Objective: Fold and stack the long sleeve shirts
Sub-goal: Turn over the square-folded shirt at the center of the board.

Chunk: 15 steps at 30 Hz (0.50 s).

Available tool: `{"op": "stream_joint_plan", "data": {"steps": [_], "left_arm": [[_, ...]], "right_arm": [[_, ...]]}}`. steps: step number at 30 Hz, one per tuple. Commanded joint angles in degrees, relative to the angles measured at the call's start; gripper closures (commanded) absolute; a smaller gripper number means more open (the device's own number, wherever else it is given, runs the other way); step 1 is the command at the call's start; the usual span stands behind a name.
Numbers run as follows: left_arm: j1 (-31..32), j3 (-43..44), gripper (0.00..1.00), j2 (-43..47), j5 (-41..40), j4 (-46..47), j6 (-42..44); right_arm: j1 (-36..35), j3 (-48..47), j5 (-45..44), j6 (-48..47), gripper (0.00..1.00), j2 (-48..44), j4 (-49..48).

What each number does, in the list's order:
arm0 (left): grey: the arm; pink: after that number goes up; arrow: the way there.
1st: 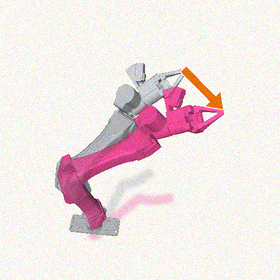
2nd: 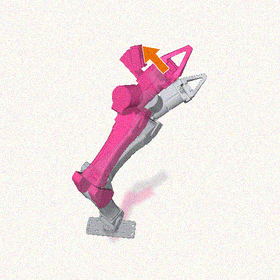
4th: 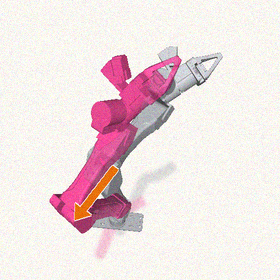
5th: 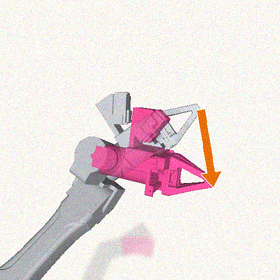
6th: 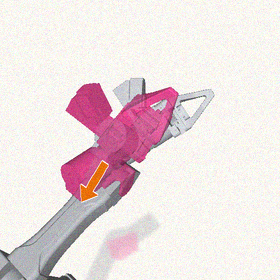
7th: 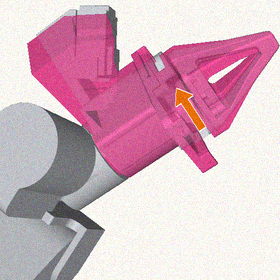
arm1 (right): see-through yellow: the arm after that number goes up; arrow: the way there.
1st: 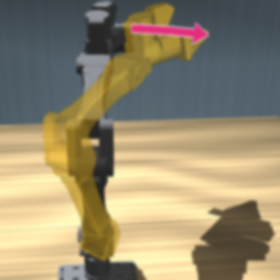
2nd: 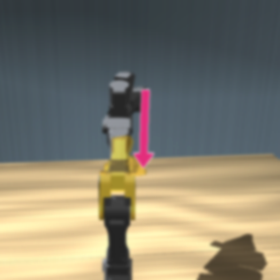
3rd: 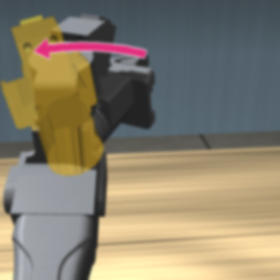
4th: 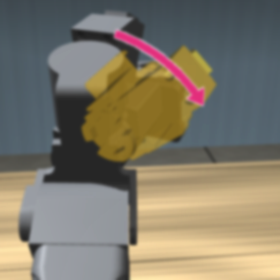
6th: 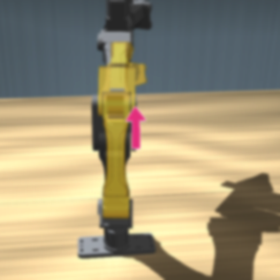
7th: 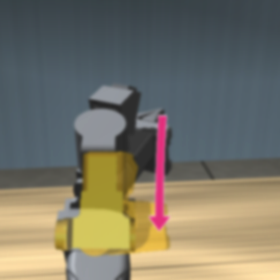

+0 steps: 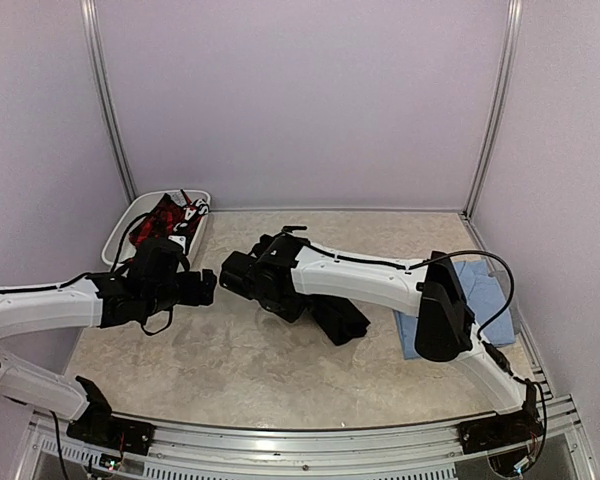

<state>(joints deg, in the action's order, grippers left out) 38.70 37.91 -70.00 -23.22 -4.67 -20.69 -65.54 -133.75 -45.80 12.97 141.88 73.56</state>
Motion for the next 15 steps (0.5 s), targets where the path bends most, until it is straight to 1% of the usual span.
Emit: {"op": "stream_joint_plan", "data": {"steps": [1, 3, 5, 9, 12, 15], "left_arm": [[-1.69, -0.56, 0.10, 1.18, -0.61, -2.10, 0.33], [-2.07, -0.39, 0.10, 1.03, -0.66, -2.26, 0.40], [-2.35, -0.21, 0.10, 0.84, -0.77, -2.28, 0.26], [-2.88, -0.20, 0.10, 1.08, -1.13, -2.40, 0.12], [-3.21, -0.21, 0.10, 1.43, -2.13, -3.07, 0.12], [-3.56, -0.42, 0.10, 2.28, -2.77, -3.25, -0.12]], "right_arm": [[-1.86, -3.27, 3.62, 1.23, 0.92, 2.53, -0.27], [-2.19, -3.15, 4.46, 2.21, 0.82, 3.05, -0.14], [-2.50, -2.77, 5.67, 3.34, 0.75, 3.30, -0.24], [-3.93, -1.17, 7.91, 3.99, 0.60, 2.53, -2.87], [-5.03, -0.93, 10.12, 3.99, 0.45, 1.69, -4.97], [-6.00, 0.20, 13.56, 3.79, 0.33, 0.49, -7.45]]}}
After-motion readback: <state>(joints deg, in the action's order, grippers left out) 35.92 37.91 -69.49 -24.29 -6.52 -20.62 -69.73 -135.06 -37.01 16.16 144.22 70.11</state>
